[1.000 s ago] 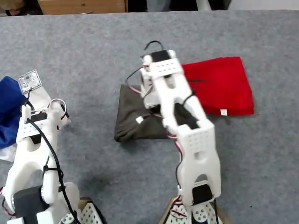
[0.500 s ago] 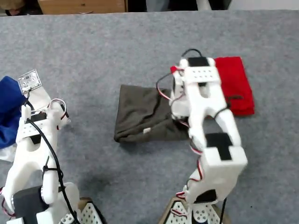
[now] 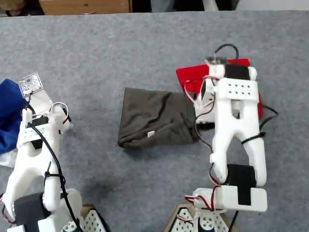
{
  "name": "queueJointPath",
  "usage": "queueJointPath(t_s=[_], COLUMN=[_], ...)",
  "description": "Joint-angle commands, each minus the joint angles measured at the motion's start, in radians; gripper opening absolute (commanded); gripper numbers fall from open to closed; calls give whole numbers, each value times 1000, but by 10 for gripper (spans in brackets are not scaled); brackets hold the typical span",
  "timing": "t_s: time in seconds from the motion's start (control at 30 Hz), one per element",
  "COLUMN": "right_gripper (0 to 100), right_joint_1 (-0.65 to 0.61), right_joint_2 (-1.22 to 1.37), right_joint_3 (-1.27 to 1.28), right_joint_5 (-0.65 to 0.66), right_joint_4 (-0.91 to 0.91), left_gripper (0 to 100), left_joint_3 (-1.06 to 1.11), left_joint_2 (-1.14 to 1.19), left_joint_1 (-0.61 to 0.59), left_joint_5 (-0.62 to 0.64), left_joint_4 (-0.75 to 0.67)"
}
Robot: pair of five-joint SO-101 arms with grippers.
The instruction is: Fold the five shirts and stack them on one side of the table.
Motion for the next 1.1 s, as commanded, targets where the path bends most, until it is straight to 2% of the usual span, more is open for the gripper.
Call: queueJointPath(t_s=[0.0, 0.2, 0.37, 0.5, 0.63, 0.83, 1.07], right_gripper=[14, 14, 14, 13, 13, 13, 13], right_joint_1=[-84, -293, -328, -307, -299, -269, -269], right_joint_2=[7, 220, 414, 545, 621, 547, 298], right_joint_3=[-93, -170, -321, -403, -458, -363, -30], right_joint_5=[-78, -143, -155, -155, -147, -147, -124], right_joint_4=[-55, -204, -264, -193, -17, 20, 15], left_gripper=[29, 29, 29, 29, 29, 29, 29], left_joint_3=[-47, -39, -38, -38, -38, -38, -38], left_joint_2=[-3, -3, -3, -3, -3, -3, -3], left_joint_1=[12, 42, 42, 42, 41, 41, 41], left_joint_5=[8, 9, 5, 5, 5, 3, 3], left_joint_4=[-9, -9, -8, -8, -14, -14, -14])
